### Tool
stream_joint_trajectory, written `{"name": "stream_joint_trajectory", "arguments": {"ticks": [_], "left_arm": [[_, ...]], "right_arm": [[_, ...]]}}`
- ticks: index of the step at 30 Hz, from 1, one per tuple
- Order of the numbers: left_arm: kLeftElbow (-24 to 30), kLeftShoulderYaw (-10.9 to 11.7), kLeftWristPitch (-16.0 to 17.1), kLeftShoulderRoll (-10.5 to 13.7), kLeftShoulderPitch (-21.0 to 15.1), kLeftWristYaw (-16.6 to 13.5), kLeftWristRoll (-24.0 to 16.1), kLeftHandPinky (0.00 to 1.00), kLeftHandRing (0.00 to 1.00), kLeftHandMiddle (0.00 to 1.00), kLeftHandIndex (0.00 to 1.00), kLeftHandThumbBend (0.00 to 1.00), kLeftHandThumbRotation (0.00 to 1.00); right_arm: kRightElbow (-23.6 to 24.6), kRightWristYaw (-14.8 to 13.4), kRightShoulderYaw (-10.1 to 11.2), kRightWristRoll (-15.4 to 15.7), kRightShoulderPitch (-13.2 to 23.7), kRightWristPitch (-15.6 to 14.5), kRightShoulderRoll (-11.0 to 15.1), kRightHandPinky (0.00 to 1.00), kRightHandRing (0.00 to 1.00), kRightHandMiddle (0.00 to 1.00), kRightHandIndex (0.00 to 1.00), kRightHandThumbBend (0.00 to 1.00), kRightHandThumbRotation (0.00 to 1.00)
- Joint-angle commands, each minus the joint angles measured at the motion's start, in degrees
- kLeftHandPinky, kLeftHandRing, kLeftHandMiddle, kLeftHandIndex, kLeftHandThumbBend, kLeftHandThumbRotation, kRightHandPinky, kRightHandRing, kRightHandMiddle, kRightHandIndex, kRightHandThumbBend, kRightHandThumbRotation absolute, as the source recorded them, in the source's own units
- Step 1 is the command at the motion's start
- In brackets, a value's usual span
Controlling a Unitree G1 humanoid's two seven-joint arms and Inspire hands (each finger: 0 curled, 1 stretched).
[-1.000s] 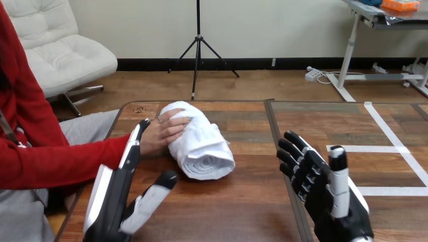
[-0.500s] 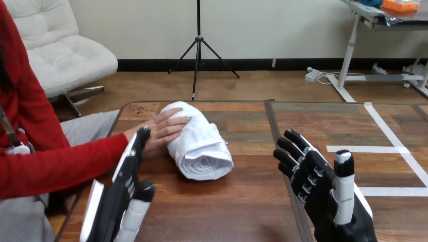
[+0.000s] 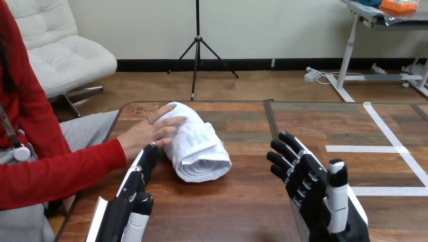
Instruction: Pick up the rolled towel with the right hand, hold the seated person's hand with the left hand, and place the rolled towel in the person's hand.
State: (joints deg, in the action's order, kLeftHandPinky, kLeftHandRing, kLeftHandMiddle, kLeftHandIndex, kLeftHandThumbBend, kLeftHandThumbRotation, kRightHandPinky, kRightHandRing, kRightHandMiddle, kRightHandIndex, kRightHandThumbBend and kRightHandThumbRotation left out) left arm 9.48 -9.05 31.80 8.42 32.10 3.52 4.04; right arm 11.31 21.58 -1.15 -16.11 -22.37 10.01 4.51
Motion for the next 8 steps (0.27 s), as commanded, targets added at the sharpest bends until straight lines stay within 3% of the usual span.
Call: {"name": "stream_joint_trajectory", "arguments": {"ticks": [1,8], "left_arm": [[4.0,-0.72,-0.25,-1.72,-0.92,0.77,1.11,0.99,0.94,0.93,0.92,0.82,1.0],[3.9,-0.95,-0.99,-1.48,-0.69,2.11,2.64,1.0,0.95,0.94,0.92,0.8,1.0]], "right_arm": [[0.44,0.31,-0.93,0.44,1.46,2.66,-0.84,0.97,0.94,0.94,0.93,1.0,1.0],[-0.44,0.54,-1.48,0.05,1.32,3.62,-1.13,0.97,0.94,0.94,0.93,1.0,1.0]]}}
